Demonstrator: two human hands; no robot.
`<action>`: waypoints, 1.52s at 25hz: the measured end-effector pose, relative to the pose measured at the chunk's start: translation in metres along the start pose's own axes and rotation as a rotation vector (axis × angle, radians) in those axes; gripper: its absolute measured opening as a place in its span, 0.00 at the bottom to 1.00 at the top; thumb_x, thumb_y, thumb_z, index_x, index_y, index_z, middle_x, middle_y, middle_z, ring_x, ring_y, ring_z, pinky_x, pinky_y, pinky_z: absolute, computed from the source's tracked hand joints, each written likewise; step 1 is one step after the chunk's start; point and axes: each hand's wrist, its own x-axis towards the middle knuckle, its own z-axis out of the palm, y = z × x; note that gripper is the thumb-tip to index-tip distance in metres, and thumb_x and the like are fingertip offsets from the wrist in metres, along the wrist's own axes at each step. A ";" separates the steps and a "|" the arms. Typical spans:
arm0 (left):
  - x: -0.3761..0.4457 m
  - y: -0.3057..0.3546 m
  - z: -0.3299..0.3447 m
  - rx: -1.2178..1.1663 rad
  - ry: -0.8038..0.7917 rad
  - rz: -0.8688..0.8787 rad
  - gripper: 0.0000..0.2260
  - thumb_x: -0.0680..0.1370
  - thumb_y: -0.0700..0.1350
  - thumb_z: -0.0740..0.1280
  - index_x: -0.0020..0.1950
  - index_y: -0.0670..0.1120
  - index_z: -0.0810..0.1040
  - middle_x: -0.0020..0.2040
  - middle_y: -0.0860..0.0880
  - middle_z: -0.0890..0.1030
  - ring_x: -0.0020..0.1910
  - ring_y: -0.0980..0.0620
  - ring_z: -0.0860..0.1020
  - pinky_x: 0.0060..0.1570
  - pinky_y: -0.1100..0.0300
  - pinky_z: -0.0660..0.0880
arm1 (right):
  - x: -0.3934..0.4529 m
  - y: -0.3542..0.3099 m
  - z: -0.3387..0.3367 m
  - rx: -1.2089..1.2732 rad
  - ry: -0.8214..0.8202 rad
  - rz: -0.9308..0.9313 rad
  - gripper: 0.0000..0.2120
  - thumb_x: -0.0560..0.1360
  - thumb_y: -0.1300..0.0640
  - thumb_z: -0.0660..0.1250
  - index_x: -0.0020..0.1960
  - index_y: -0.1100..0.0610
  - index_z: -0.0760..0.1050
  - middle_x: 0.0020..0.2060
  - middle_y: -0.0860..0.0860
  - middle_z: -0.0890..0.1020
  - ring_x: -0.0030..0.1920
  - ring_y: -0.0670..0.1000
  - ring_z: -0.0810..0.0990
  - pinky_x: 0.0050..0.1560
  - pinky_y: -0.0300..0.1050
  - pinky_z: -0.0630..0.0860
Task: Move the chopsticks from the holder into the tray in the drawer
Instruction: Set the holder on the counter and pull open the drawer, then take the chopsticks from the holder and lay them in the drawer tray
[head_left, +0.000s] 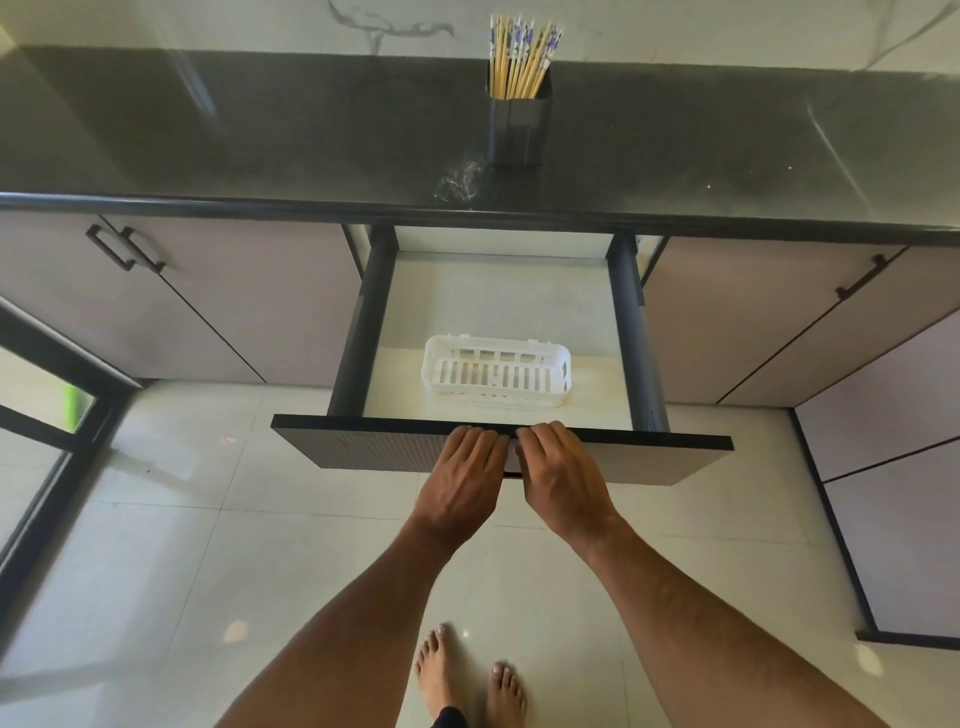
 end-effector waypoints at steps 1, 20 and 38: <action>0.006 0.000 -0.007 0.010 0.012 -0.010 0.11 0.84 0.40 0.62 0.64 0.39 0.77 0.56 0.42 0.80 0.55 0.44 0.78 0.68 0.49 0.69 | 0.005 0.002 -0.007 -0.027 0.016 0.005 0.14 0.78 0.58 0.70 0.63 0.60 0.76 0.56 0.57 0.82 0.57 0.56 0.80 0.63 0.48 0.78; 0.224 -0.067 -0.139 0.225 0.117 -0.251 0.28 0.86 0.54 0.44 0.80 0.38 0.56 0.80 0.38 0.60 0.80 0.39 0.56 0.79 0.44 0.52 | 0.204 0.054 -0.144 -0.220 0.126 0.176 0.31 0.83 0.43 0.51 0.76 0.63 0.65 0.74 0.62 0.70 0.76 0.64 0.67 0.74 0.63 0.67; 0.486 -0.238 -0.091 0.033 0.219 -0.159 0.21 0.84 0.46 0.61 0.75 0.40 0.64 0.70 0.41 0.73 0.72 0.43 0.70 0.77 0.45 0.62 | 0.504 0.137 -0.116 0.003 0.225 0.213 0.18 0.81 0.53 0.65 0.69 0.57 0.71 0.61 0.51 0.78 0.58 0.48 0.75 0.60 0.46 0.78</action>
